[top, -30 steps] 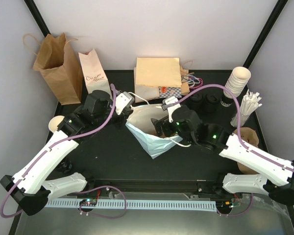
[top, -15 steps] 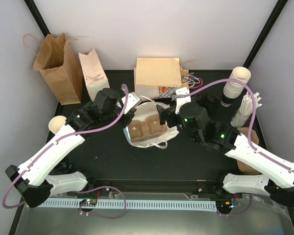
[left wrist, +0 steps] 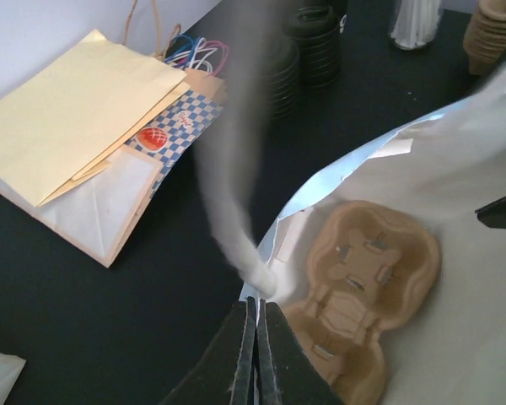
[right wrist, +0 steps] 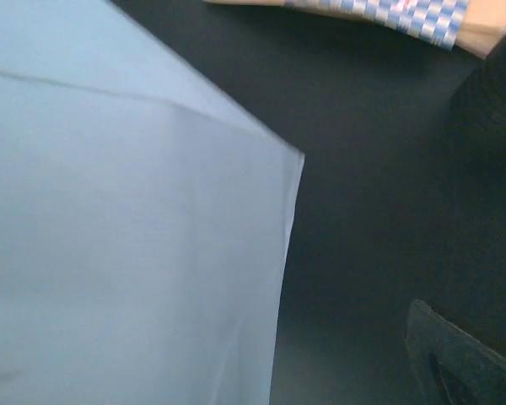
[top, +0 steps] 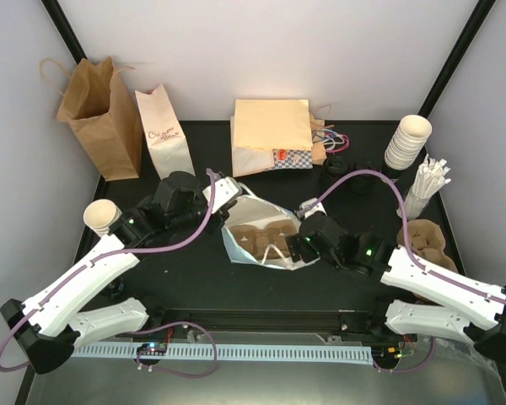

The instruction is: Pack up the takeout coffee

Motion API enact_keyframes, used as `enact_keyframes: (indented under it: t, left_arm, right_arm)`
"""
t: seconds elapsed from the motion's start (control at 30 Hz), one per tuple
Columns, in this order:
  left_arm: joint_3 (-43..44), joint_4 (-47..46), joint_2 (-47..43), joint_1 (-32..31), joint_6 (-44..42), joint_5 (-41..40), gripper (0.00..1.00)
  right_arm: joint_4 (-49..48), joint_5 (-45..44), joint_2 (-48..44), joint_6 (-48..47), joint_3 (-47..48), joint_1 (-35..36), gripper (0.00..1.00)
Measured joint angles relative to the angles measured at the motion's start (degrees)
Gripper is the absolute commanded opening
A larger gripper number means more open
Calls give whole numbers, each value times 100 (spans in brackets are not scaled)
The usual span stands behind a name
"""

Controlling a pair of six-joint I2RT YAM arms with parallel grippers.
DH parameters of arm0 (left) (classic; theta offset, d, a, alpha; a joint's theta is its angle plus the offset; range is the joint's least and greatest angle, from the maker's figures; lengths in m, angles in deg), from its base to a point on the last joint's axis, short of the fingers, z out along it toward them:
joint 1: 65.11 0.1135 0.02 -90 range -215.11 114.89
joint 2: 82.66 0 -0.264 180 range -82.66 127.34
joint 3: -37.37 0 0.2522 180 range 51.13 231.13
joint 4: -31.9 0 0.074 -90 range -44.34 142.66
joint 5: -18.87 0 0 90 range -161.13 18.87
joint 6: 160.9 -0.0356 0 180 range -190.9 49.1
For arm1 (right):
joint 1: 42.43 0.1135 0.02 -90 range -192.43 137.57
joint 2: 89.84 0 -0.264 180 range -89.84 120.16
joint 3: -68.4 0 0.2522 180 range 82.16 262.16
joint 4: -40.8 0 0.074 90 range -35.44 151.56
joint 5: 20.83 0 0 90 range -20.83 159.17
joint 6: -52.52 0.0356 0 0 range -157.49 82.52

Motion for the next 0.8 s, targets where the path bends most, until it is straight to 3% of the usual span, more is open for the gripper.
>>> enact_keyframes:
  t: [0.33,0.5,0.8]
  left_arm:
    - [-315,-363,-625,-387,52,35,4]
    - [-872,-892,-1248,-505,-13,186,5]
    - [-1377,-968,-1198,-673,-131,555,5]
  right_arm:
    - [81,726,-533,321,-549,367,94]
    - [-142,758,-192,367,-776,463,92]
    - [-431,772,181,538,-1224,509,92]
